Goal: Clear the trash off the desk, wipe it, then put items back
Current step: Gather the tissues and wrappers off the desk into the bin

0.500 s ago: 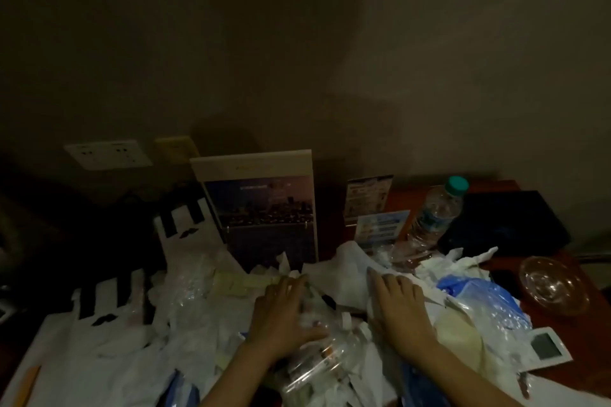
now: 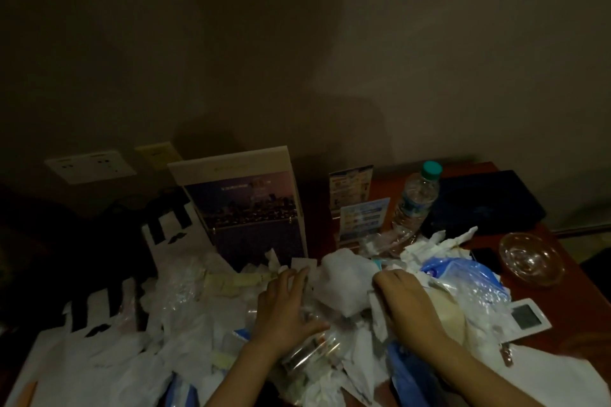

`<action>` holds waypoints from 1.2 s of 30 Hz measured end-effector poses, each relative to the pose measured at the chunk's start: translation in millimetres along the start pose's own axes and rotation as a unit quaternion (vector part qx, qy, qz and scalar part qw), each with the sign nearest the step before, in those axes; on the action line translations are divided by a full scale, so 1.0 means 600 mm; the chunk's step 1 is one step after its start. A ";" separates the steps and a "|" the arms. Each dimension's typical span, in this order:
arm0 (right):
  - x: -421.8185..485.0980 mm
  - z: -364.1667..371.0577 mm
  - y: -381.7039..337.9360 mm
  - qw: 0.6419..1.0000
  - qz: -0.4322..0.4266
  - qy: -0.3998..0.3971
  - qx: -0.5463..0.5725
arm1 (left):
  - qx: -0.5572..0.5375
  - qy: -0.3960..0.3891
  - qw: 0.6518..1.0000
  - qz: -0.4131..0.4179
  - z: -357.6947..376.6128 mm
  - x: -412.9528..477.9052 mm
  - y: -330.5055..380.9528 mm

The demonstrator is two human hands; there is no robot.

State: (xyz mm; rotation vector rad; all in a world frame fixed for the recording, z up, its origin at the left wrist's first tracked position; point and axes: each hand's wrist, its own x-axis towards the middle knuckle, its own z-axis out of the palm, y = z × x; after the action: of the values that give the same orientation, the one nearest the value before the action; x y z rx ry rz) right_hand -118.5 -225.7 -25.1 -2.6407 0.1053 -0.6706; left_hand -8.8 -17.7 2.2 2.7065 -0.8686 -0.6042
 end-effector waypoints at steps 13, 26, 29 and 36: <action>-0.153 -0.106 0.004 0.983 0.137 -0.106 -0.059 | 0.008 -0.047 0.996 0.075 0.039 -0.049 0.088; -0.190 -0.070 0.046 0.916 0.267 -0.282 -0.105 | 0.019 -0.075 0.995 0.067 0.069 -0.061 0.110; -0.199 -0.063 0.055 0.926 0.246 -0.276 -0.081 | 0.035 -0.077 0.994 0.074 0.079 -0.061 0.109; -0.195 -0.084 0.060 0.963 0.182 -0.178 0.094 | 0.034 -0.086 0.993 0.069 0.089 -0.048 0.117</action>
State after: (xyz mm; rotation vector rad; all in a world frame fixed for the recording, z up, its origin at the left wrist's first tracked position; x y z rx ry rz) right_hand -244.2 -257.2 -51.0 -2.4205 0.3898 -0.0759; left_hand -89.5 -61.4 -12.1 2.6545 -1.1287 -0.7989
